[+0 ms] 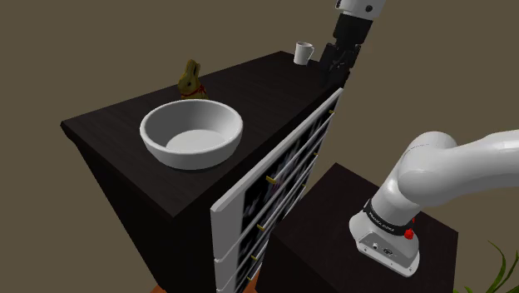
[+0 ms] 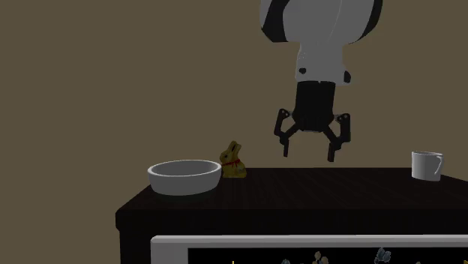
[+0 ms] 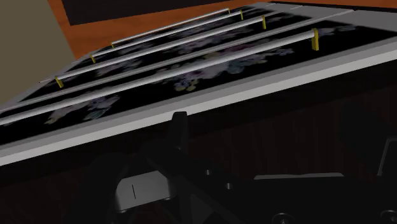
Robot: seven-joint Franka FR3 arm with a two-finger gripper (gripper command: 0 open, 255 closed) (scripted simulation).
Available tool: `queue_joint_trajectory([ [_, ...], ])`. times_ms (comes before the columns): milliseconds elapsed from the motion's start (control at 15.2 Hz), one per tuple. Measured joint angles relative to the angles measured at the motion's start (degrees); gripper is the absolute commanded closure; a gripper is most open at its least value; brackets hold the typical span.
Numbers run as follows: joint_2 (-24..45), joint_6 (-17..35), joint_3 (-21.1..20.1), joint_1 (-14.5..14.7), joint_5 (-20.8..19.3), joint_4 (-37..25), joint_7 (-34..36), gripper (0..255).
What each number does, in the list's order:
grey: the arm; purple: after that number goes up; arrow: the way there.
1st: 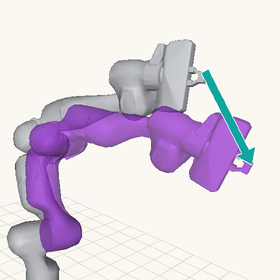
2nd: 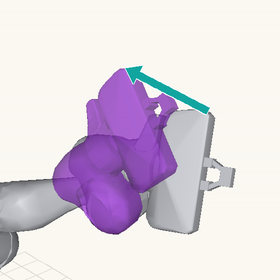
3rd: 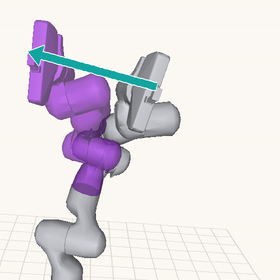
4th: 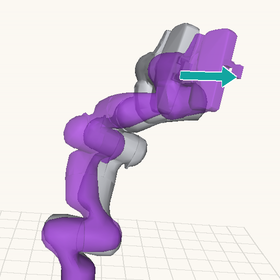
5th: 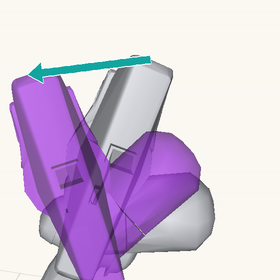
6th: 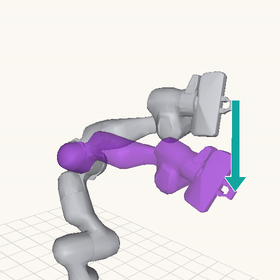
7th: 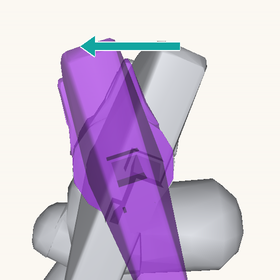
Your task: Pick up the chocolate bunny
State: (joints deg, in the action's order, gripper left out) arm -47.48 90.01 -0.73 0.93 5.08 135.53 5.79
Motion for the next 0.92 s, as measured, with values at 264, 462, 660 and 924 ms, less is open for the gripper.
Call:
queue_joint_trajectory([
  [264, 3.61, 2.81, -0.84, 0.25, 1.77, -1.50, 1.66, 0],
  [462, 8.43, 6.54, -2.53, 0.80, 4.41, -3.73, 4.49, 0],
  [660, 12.87, 10.30, -3.83, 1.20, 6.70, -5.70, 6.86, 0],
  [924, 20.53, 14.72, -5.55, 1.65, 9.22, -10.90, 10.08, 0],
])
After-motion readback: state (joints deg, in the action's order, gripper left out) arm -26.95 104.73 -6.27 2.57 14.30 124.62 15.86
